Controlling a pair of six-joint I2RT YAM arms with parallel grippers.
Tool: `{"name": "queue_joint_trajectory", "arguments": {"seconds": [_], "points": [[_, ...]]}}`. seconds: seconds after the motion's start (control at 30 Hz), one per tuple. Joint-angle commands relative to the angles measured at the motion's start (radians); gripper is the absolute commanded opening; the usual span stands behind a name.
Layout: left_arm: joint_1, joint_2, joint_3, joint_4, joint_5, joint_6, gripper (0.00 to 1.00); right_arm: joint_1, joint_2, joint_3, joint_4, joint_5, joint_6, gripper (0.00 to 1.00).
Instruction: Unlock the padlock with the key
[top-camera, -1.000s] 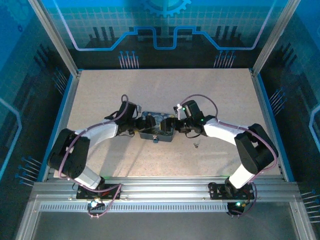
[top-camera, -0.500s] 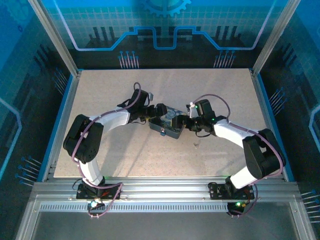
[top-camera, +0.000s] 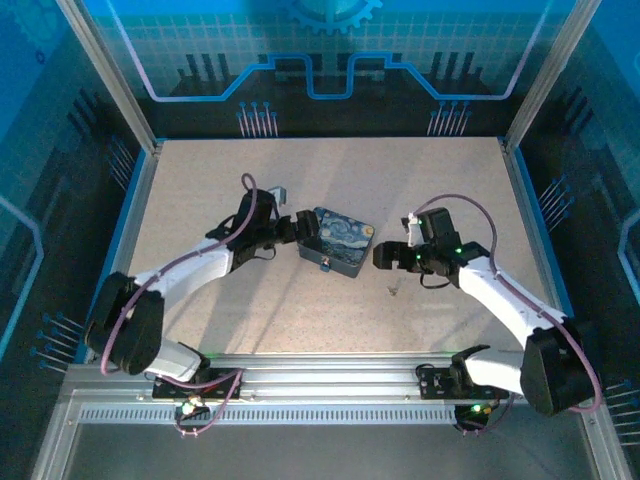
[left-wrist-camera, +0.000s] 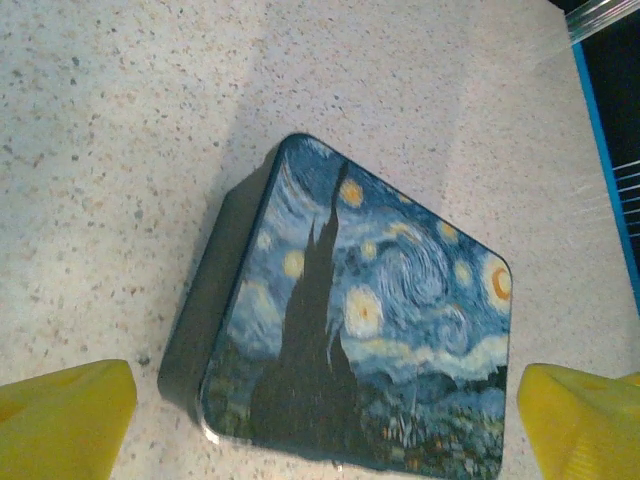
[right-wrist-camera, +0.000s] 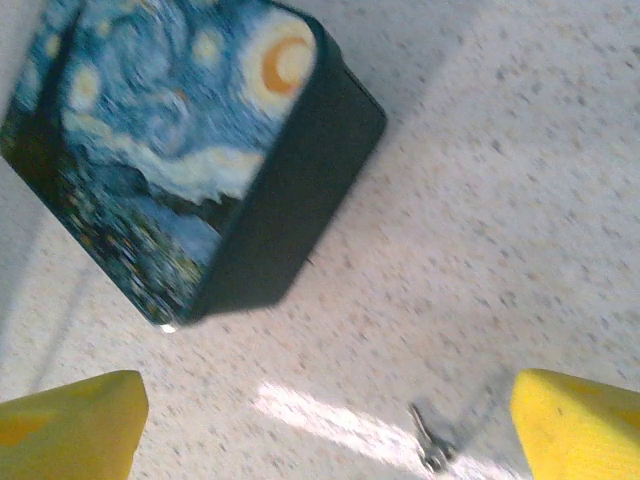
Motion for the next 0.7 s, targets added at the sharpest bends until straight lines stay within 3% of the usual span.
{"name": "queue_joint_trajectory", "arguments": {"seconds": [0.0,0.3,0.67], "points": [[-0.032,-0.052,-0.095,0.062,-0.020,-0.051,0.99,-0.017,-0.019,-0.040,-0.133,0.050,-0.059,0.89],[-0.059,-0.072,-0.218,0.149,-0.036,-0.107,0.99,0.007,0.133,-0.004,-0.130,0.036,-0.062,0.60],[-0.060,-0.070,-0.236,0.159,-0.040,-0.098,0.99,0.079,0.285,0.067,-0.145,0.223,0.021,0.52]]}}
